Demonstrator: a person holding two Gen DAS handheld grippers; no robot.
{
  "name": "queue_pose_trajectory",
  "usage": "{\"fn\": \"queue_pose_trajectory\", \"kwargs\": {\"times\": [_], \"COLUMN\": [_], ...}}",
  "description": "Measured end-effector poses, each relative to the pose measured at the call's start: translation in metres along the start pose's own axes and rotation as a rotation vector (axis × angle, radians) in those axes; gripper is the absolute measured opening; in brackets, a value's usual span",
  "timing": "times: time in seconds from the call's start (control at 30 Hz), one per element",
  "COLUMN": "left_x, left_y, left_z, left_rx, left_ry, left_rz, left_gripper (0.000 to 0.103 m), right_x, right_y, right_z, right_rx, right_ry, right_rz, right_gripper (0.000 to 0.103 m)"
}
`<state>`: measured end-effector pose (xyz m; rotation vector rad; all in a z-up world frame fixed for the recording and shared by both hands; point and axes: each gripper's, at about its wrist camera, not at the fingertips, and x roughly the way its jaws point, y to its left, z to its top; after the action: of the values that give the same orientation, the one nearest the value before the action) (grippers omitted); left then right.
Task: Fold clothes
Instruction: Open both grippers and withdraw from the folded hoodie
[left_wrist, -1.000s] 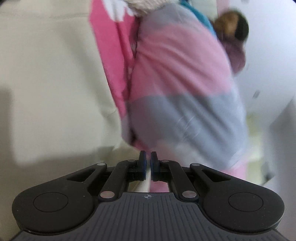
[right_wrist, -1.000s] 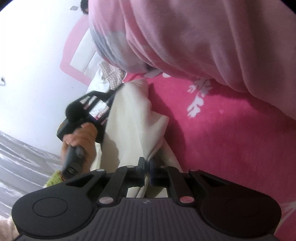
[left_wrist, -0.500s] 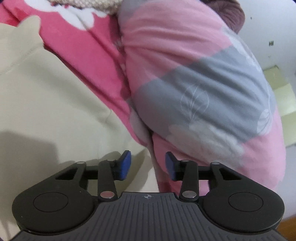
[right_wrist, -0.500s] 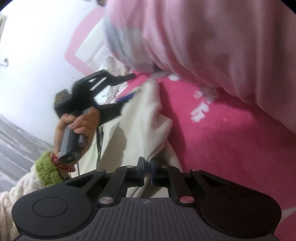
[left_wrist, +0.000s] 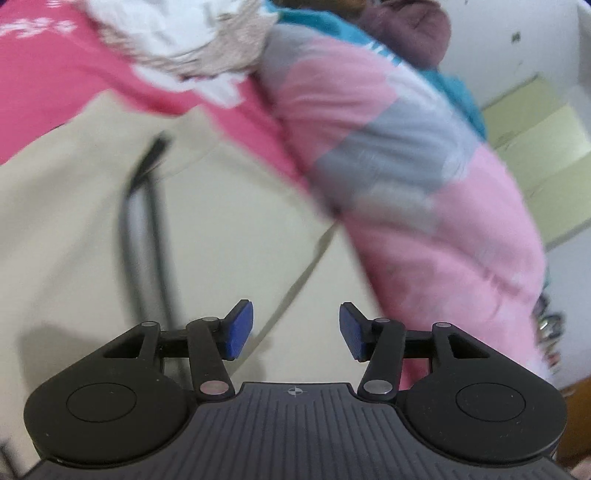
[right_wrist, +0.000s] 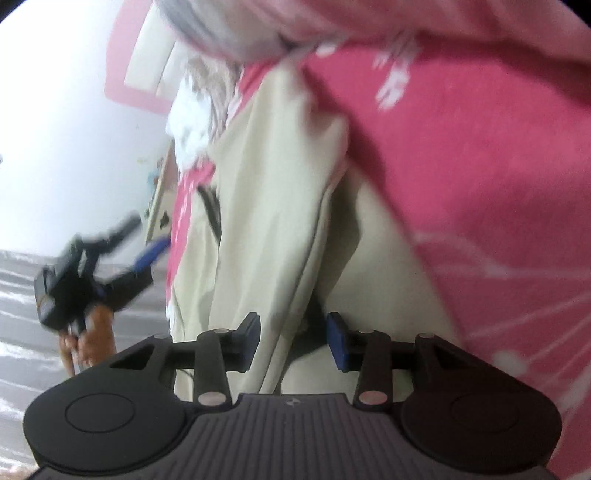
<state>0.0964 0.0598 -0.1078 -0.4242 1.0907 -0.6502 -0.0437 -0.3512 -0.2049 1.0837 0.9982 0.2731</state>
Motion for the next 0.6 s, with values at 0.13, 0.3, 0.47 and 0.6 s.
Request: {"fn": "queue_pose_trajectory", "kwargs": {"times": [0.13,0.3,0.47,0.6], "left_x": [-0.009,-0.003,-0.004,-0.013], "left_y": [0.005,0.02,0.026,0.026], "left_z": [-0.047,-0.082,-0.094,-0.098], "left_rx": [0.115,0.116,0.111,0.146], "left_ry": [0.053,0.143,0.18,0.237], "left_rz": [0.153,0.207,0.201,0.224], "left_gripper": [0.052,0.05,0.05,0.05], "right_x": [0.019,0.035,0.039,0.041], "right_y": [0.004,0.013,0.026,0.034], "right_z": [-0.006,-0.014,-0.03,-0.046], "right_rx": [0.034,0.022,0.018,0.018], "right_ry": [0.073,0.112,0.156,0.178], "right_rz": [0.016,0.014,0.028,0.029], "right_gripper": [0.043,0.043,0.043,0.043]}}
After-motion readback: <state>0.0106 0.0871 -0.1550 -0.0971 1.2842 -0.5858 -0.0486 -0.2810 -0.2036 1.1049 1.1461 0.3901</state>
